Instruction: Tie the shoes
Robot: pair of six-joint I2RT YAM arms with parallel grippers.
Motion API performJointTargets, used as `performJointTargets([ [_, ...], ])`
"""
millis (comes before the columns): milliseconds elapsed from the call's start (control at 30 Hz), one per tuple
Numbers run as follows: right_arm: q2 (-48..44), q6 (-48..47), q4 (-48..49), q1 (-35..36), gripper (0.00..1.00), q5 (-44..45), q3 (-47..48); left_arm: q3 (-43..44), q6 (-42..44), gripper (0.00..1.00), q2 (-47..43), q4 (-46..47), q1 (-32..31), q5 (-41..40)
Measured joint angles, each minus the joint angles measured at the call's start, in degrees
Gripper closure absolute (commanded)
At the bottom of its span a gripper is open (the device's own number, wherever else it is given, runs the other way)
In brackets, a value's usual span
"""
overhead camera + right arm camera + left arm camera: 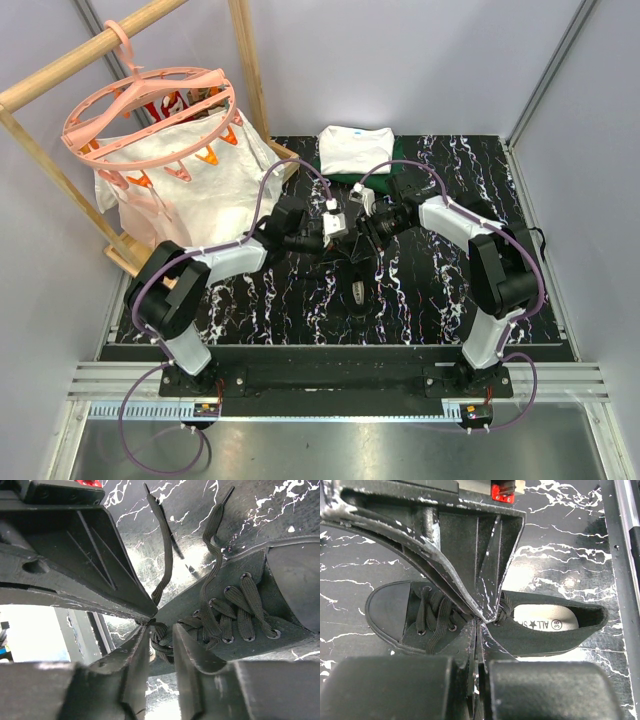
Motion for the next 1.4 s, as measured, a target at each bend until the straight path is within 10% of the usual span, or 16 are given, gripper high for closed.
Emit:
performJointTargets([
  [333,0.0,0.1,0.2,0.0,1.0,-0.2,0.0,0.8,0.2,1.0,0.8,-1.0,0.0,0.2],
  [800,-0.8,-0.3,0.8,0.0,1.0,0.2,-1.1,1.2,1.6,0.54,0.0,-3.6,3.9,0.1],
  [1067,-2.9,-0.3,0.9,0.0,1.0,0.5,-2.1,2.0,9.9,0.51,-0.4,-11.4,7.5,-0.7],
  [1400,-2.9,0.0,1.0,0.0,0.43,0.5,-1.6,6.0,15.6,0.52,2.4,-17.4,7.6,-1.0],
])
